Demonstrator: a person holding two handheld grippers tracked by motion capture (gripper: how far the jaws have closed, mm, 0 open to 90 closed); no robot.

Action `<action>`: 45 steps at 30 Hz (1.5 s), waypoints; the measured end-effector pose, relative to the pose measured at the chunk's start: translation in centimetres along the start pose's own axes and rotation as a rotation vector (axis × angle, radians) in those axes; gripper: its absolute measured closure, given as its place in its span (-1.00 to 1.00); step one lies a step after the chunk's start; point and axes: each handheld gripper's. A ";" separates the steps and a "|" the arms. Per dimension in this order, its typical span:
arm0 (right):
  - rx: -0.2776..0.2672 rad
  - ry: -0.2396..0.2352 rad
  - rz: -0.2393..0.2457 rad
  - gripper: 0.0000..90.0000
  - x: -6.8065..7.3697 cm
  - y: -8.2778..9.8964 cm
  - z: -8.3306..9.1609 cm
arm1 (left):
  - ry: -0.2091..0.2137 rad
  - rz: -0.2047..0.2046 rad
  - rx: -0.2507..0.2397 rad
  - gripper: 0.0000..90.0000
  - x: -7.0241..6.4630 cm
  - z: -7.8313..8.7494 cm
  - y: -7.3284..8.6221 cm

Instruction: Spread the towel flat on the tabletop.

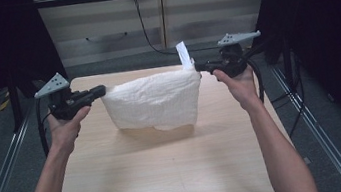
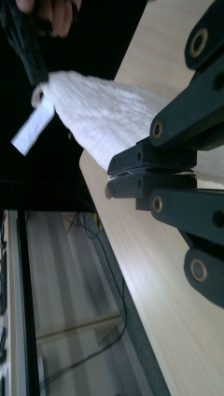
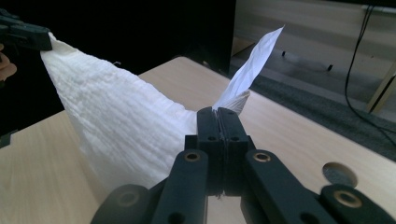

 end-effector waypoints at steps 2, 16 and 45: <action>-0.003 0.009 0.007 0.99 -0.1 -0.6 0.1 | -0.012 0.016 -0.013 0.96 0.5 -0.4 -0.7; -0.077 0.099 -0.018 0.99 -2.4 -4.9 0.9 | -0.013 -0.027 -0.054 0.95 0.8 -2.9 -4.4; 0.055 -0.038 -0.085 0.99 5.2 13.7 3.6 | 0.112 0.048 0.108 0.95 -3.5 0.8 11.7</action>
Point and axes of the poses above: each handheld gripper's, and its own axes: z roughly backward along the jaws, y roughly out of its underside, x roughly to its left, and after that the axes turned 7 degrees about z, right-handed
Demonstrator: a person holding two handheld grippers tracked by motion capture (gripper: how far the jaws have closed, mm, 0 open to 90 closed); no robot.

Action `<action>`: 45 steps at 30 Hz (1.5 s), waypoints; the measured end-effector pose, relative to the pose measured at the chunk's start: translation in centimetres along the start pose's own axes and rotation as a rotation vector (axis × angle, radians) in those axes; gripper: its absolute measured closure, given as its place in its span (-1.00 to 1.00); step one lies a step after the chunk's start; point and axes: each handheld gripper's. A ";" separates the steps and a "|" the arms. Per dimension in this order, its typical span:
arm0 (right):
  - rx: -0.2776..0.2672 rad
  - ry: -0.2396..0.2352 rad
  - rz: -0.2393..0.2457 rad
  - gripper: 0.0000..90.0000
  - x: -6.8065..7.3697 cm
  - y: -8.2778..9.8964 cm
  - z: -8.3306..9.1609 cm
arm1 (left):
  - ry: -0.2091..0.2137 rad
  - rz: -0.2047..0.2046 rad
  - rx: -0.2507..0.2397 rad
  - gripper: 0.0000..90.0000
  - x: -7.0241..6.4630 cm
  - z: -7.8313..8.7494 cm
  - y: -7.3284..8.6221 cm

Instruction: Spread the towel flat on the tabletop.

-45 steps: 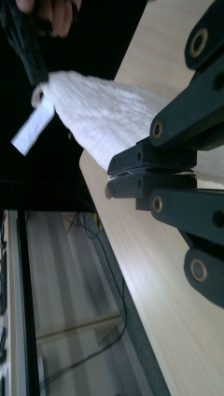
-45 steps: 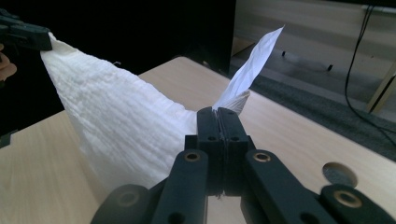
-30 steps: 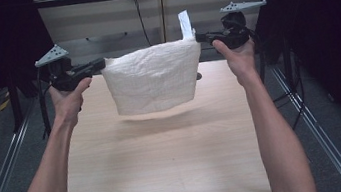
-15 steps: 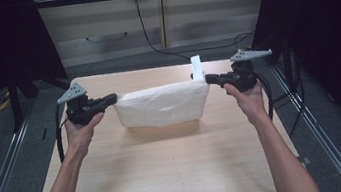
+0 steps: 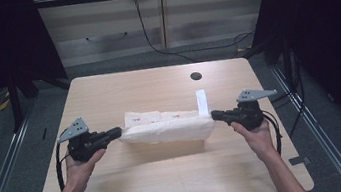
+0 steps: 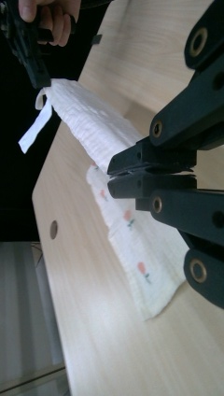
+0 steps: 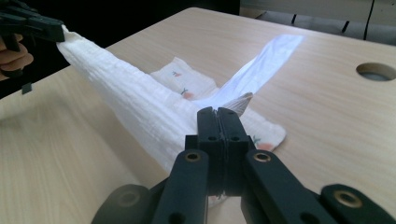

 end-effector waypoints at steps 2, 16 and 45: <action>0.017 0.002 0.009 0.99 0.6 0.7 0.1 | -0.001 0.012 0.021 0.95 -0.2 -0.2 1.2; 0.106 -0.033 -0.002 0.99 3.6 5.8 0.8 | 0.000 -0.032 0.175 0.93 -2.3 0.1 5.6; 0.133 -0.057 -0.058 0.47 5.4 8.7 3.3 | 0.001 0.053 0.219 0.44 -1.5 0.7 6.8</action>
Point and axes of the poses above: each handheld gripper's, and its own axes: z roughly backward along the jaws, y roughly out of its underside, x roughly to its left, and after that the axes turned 7 degrees about z, right-handed
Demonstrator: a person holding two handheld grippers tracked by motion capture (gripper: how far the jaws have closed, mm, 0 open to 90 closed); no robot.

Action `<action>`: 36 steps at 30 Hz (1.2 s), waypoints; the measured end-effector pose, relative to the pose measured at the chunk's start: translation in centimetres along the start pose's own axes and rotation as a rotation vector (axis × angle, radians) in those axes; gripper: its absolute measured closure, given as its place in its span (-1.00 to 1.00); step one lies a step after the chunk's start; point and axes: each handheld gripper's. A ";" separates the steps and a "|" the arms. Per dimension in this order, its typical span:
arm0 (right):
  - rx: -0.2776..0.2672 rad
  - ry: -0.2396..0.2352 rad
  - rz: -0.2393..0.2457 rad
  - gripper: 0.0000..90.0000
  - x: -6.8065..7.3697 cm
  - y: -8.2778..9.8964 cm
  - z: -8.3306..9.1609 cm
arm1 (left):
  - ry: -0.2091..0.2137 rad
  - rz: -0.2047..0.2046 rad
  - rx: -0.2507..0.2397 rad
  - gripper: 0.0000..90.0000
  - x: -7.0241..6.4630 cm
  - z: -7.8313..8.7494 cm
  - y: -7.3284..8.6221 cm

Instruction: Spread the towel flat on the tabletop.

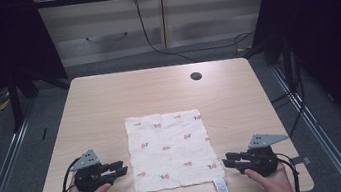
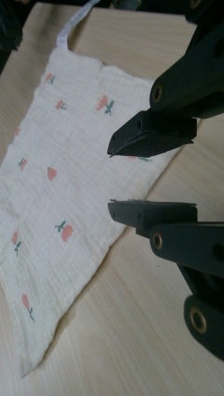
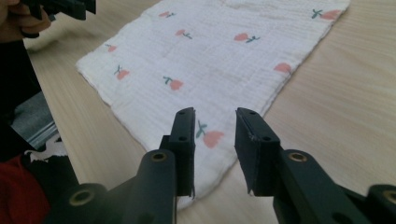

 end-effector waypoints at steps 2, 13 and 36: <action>0.004 -0.008 0.002 0.40 -0.3 -0.6 -0.9 | -0.007 0.018 0.003 0.35 0.1 -0.1 -0.3; 0.036 -0.003 0.031 0.44 -2.9 -4.3 -6.4 | -0.010 0.011 0.022 0.29 1.9 -4.0 -4.6; 0.154 0.029 0.033 0.60 -5.1 -4.3 -10.7 | -0.056 -0.052 0.129 0.74 2.7 -7.9 -3.4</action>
Point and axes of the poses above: each handheld gripper's, and its own axes: z roughly backward along the jaws, y roughly out of its underside, x roughly to its left, and after that the axes turned 7 degrees about z, right-handed
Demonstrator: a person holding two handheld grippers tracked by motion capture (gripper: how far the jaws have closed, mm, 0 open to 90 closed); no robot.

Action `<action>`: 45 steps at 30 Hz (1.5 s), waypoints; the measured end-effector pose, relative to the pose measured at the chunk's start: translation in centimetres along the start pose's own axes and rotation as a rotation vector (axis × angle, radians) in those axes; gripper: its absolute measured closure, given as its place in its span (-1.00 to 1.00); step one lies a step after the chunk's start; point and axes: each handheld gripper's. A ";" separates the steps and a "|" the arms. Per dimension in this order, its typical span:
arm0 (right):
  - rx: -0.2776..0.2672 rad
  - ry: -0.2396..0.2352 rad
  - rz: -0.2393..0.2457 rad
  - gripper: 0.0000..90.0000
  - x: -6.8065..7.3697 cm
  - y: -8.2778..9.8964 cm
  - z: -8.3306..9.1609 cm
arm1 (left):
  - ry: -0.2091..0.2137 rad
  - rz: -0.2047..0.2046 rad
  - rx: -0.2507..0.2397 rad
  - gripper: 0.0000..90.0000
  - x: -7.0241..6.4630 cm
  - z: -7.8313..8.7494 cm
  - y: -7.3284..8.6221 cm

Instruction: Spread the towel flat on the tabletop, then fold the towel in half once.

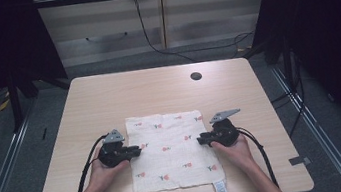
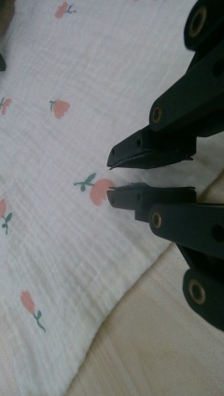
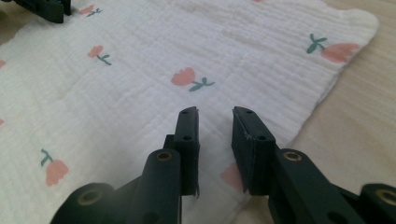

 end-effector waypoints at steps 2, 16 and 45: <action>0.012 -0.004 0.009 0.62 0.4 0.1 0.2 | 0.003 -0.005 0.001 0.75 0.0 0.0 0.0; 0.024 -0.020 0.012 0.64 2.3 2.0 2.1 | 0.015 -0.012 0.018 0.76 -1.8 0.7 1.1; -0.001 0.118 -0.053 0.49 -5.9 -2.7 -1.8 | 0.062 -0.016 0.022 0.44 -1.3 1.0 1.2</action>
Point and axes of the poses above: each handheld gripper's, and its own axes: z roughly backward along the jaws, y roughly out of its underside, x roughly to its left, and after that the axes turned 7 degrees about z, right-handed
